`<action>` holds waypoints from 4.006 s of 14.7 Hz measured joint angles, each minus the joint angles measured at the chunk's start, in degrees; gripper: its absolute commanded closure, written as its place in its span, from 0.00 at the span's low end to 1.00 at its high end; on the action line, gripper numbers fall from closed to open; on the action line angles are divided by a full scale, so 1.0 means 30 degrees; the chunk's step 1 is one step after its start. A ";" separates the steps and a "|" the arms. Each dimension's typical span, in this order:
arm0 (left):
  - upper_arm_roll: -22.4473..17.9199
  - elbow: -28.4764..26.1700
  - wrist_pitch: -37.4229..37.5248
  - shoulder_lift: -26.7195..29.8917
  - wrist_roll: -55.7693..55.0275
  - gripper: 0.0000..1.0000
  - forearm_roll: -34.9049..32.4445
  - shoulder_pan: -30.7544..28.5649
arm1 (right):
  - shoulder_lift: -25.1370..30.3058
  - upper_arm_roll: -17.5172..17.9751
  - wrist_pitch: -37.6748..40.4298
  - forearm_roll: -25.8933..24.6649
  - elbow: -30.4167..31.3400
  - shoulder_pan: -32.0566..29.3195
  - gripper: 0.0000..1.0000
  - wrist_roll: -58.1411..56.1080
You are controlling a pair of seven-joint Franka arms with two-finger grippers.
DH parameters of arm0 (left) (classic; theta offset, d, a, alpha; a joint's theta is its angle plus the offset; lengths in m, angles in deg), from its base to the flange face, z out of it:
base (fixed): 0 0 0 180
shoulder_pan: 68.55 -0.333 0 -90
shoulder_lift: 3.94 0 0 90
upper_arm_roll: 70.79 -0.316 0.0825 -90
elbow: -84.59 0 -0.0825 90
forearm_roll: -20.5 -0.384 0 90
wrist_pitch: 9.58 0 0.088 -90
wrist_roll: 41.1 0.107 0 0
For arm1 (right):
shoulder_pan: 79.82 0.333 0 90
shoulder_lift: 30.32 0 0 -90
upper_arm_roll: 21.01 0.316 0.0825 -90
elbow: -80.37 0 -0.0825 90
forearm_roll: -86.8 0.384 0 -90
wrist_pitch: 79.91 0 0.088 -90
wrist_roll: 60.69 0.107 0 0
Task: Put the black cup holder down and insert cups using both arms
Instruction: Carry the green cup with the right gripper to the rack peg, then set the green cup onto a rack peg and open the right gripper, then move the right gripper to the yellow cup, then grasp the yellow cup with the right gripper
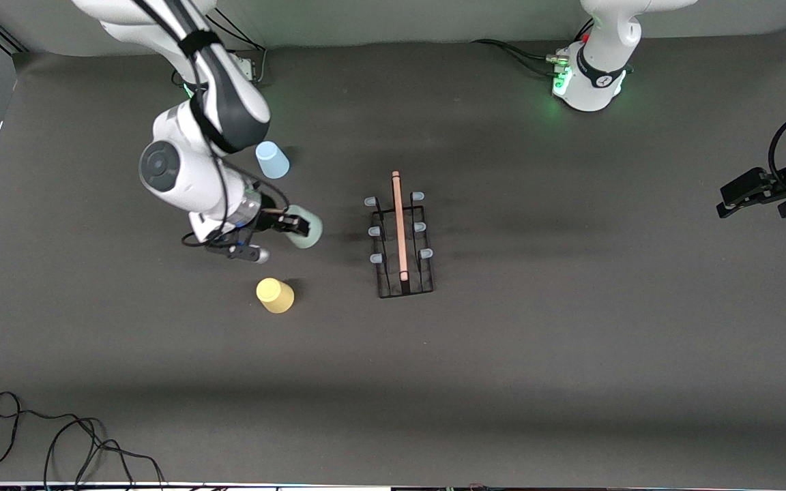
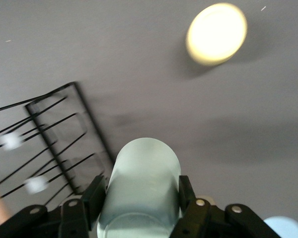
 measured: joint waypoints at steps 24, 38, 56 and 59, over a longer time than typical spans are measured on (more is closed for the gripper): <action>0.0120 0.0598 0.1013 -0.0288 0.0026 0.00 -0.1846 0.1286 | -0.2277 0.0026 -0.2141 0.0047 -0.1341 0.4401 0.00 0.4809; 0.0034 0.0614 0.1350 -0.0271 0.0026 0.00 -0.1855 0.1284 | -0.2202 -0.5020 0.1255 -0.1096 -0.3472 0.4047 0.00 -0.1004; -0.0011 0.0767 0.1693 -0.0228 0.0026 0.00 -0.1861 0.1283 | -0.8511 -0.7098 -0.2747 0.0280 -0.4660 0.3147 0.00 -0.6003; -0.0027 0.0767 0.1677 -0.0228 0.0026 0.00 -0.1861 0.1282 | -0.8810 -0.7001 -0.2748 0.0302 -0.4658 0.3401 0.12 -0.6003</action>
